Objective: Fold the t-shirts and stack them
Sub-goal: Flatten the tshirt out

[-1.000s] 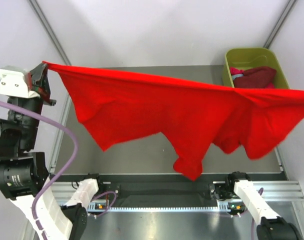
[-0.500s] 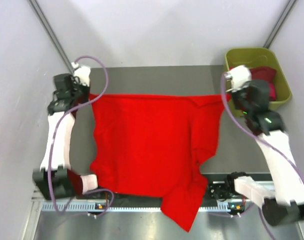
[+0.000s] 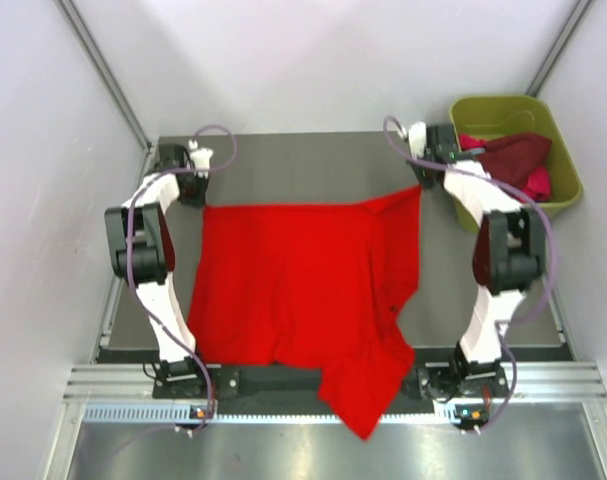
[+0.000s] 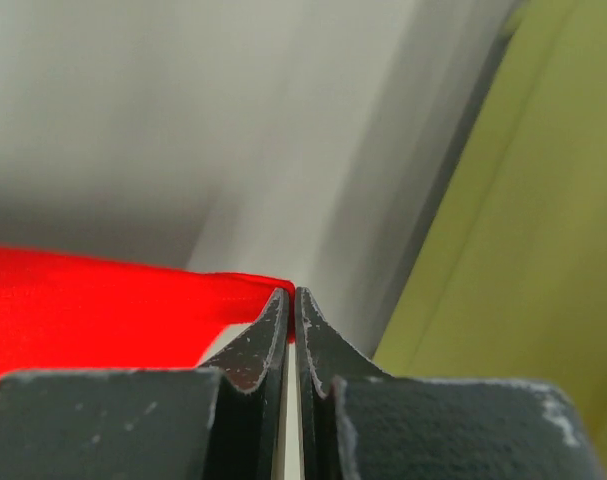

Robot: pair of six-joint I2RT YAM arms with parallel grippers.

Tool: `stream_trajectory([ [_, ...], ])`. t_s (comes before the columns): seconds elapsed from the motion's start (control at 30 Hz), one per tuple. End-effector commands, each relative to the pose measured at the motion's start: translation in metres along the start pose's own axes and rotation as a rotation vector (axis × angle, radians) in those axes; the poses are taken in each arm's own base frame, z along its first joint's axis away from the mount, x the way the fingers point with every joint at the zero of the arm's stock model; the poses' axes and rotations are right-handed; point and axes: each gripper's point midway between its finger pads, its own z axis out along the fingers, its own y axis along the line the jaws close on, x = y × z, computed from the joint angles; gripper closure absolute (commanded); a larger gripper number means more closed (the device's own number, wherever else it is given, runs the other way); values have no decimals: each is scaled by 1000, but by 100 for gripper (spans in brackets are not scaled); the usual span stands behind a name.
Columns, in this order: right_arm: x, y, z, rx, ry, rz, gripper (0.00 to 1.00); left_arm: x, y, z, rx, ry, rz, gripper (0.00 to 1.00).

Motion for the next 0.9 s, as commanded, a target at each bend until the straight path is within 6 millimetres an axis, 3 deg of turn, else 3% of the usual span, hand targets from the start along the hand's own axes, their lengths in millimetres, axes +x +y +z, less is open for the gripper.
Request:
stream_trajectory([
  [0.0, -65, -56, 21, 113, -125, 57, 100, -69, 30, -4, -97, -162, 30, 100],
  [0.03, -65, -63, 30, 115, -110, 75, 100, -66, 32, 11, -100, -140, 24, 100],
  [0.07, -95, -77, 27, 140, -169, 93, 100, -86, 37, 9, -115, -176, 39, 100],
  [0.1, -88, -74, 55, 128, -134, 89, 100, -93, 40, 12, -129, -179, 43, 100],
  [0.13, -93, -75, 63, 126, -131, 85, 100, -88, 42, 28, -131, -147, 47, 100],
  [0.17, -119, -88, 59, 157, -191, 90, 100, -113, 46, 23, -152, -192, 62, 100],
  [0.2, -115, -81, 83, 145, -173, 83, 100, -120, 49, 26, -167, -198, 67, 100],
  [0.23, -121, -80, 90, 147, -184, 72, 100, -115, 54, 42, -185, -172, 61, 100],
  [0.27, -131, -80, 100, 154, -205, 45, 100, -133, 58, 39, -206, -205, 75, 100],
  [0.33, -145, -71, 108, 156, -233, 4, 100, -134, 62, 56, -221, -193, 89, 100],
  [0.37, -150, -67, 112, 162, -242, -37, 100, -148, 68, 52, -254, -218, 101, 100],
  [0.43, -163, -58, 113, 178, -281, -70, 100, -150, 74, 59, -277, -224, 110, 100],
  [0.57, -166, -48, 116, 184, -293, -89, 100, -158, 83, 61, -330, -264, 115, 100],
  [0.87, -161, -62, 123, 256, -296, -9, 100, -179, 96, 71, -396, -370, 97, 100],
])
